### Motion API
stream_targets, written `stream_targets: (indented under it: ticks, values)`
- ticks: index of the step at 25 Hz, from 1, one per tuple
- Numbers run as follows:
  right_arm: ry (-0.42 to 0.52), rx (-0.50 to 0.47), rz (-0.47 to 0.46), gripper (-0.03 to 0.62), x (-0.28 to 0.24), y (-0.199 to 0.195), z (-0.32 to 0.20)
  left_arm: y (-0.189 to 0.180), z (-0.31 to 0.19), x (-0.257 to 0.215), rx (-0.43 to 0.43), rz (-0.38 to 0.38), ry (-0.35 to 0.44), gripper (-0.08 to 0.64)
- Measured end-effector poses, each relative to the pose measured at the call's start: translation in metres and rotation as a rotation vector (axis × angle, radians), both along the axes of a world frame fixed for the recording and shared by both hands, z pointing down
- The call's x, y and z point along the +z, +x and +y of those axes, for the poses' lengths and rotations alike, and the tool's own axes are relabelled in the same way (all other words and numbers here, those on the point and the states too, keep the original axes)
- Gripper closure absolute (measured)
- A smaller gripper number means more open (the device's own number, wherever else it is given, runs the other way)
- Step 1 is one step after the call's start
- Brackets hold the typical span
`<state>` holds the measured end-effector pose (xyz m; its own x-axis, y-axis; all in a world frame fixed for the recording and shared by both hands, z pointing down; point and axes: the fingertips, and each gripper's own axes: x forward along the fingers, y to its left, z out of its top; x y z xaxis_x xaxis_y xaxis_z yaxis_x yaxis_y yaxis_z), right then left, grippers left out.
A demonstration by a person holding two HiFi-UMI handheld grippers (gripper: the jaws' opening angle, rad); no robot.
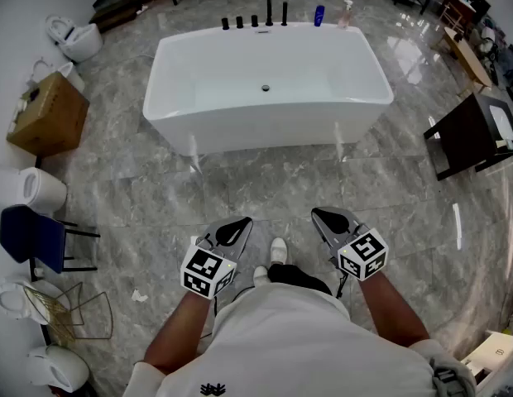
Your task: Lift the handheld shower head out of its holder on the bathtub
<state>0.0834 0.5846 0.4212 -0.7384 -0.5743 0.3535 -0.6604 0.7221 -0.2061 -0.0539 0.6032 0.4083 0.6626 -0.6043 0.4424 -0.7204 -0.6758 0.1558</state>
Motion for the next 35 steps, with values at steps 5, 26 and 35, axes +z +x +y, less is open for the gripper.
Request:
stream_targets:
  ticks: [5, 26, 35]
  values:
    - [0.029, -0.014, -0.006, 0.581, -0.008, 0.024, -0.055, 0.040, -0.036, -0.010, 0.049, -0.011, 0.000, 0.554]
    - [0.156, 0.205, -0.070, 0.250, -0.008, 0.099, -0.197, 0.090, -0.145, -0.012, 0.143, -0.039, -0.041, 0.552]
    - [0.114, 0.280, 0.020, 0.275, 0.001, 0.079, -0.272, 0.069, -0.236, -0.003, 0.251, 0.054, -0.049, 0.554]
